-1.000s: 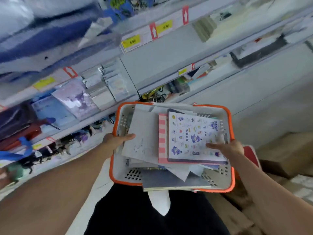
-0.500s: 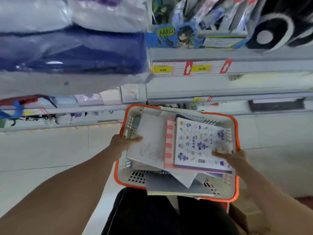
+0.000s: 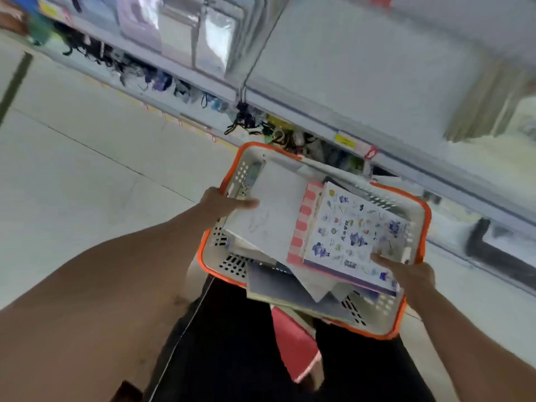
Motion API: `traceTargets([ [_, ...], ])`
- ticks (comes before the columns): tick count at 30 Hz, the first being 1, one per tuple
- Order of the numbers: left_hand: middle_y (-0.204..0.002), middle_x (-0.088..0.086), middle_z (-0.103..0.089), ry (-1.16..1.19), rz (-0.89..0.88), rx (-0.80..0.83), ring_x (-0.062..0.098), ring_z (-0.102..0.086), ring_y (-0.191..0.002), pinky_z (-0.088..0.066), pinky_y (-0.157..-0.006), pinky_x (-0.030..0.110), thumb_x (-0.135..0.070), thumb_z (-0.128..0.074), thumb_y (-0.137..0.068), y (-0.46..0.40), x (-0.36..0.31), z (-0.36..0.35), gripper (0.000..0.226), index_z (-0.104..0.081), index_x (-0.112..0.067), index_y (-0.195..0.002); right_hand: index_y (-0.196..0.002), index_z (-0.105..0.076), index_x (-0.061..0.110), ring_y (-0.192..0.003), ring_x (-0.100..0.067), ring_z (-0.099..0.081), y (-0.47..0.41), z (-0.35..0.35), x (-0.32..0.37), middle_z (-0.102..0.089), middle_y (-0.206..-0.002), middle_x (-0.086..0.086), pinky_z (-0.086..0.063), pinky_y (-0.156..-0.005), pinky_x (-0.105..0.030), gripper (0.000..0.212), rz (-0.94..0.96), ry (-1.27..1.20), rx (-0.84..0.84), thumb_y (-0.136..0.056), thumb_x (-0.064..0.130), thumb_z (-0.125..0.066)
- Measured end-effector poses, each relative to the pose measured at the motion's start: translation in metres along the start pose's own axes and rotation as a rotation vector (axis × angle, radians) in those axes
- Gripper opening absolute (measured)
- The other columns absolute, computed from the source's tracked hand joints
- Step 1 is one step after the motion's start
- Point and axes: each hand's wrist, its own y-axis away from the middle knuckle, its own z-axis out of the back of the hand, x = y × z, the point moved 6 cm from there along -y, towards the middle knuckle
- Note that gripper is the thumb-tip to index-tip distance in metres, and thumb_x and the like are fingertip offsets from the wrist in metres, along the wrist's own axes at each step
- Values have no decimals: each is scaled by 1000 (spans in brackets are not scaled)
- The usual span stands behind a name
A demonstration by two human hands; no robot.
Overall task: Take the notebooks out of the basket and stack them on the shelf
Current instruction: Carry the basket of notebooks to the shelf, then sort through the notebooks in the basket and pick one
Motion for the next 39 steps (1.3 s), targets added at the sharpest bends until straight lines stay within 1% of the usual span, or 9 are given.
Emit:
traceTargets([
  [9,-83,-2,-63,34,2,84,16,-60,-79,-47,-64,24,-53,-92,-45,-60,44,-147,76,-60,-14,-102,-118,-57,-5,-96,-34,-63,-125,-22,-80,-67,-106,-18,-53,-88,-43,103,-86,58,-16,-41,52,-95],
  [15,-101,1,-67,5,-1,111,21,-63,-93,-54,-84,35,-55,-92,-38,-132,72,-203,89,-61,-14,-110,-127,-53,-7,-113,-36,-60,-186,-69,-105,-64,-123,-21,-50,-98,-44,110,-144,37,4,-41,46,-97],
  [18,-105,1,-66,11,9,102,22,-62,-97,-53,-86,35,-56,-92,-36,-166,82,-212,95,-60,-14,-115,-129,-51,-8,-112,-35,-61,-209,-96,-102,-64,-121,-21,-48,-91,-38,102,-132,32,18,-51,38,-96],
  [20,-106,1,-64,4,24,90,22,-61,-99,-52,-86,36,-56,-92,-35,-184,89,-211,96,-58,-15,-115,-121,-57,-7,-94,-31,-64,-219,-118,-101,-67,-99,-15,-49,-82,-36,90,-121,18,53,-52,36,-96],
  [27,-102,-5,-55,10,-43,-28,18,-53,-99,-43,-79,30,-45,-94,-47,-227,88,-177,85,-51,-17,-115,-104,-68,14,-79,-26,-72,-227,-183,-103,-74,-92,-10,-60,-80,-47,98,-152,-108,97,-20,58,-96],
  [30,-121,-2,-53,-25,-129,-75,21,-51,-115,-42,-87,31,-48,-92,-51,-228,71,-156,99,-44,-17,-132,-114,-66,12,-84,-28,-71,-224,-193,-96,-73,-95,-9,-59,-82,-49,114,-137,-97,172,-14,59,-94],
  [33,-144,4,-42,-160,-223,-278,25,-40,-133,-40,-106,40,-51,-87,-59,-198,53,-139,108,-33,-15,-145,-138,-42,4,-115,-38,-60,-198,-172,-69,-58,-129,-19,-52,-94,-55,131,-151,83,84,-29,50,-99],
  [36,-116,-1,-61,28,-411,-362,19,-59,-107,-51,-90,35,-44,-79,-72,-139,29,-141,63,-54,-17,-124,-147,-28,12,-133,-37,-43,-170,-156,-9,-39,-147,-14,-43,-106,-51,125,322,375,-26,-47,45,-96],
  [39,-78,-6,-69,44,-422,9,20,-69,-78,-54,-63,28,-41,-76,-78,-110,20,-182,33,-65,-18,-99,-148,-33,17,-135,-24,-41,-140,-186,36,-42,-149,-5,-34,-106,-34,118,815,585,286,-52,44,-95],
])
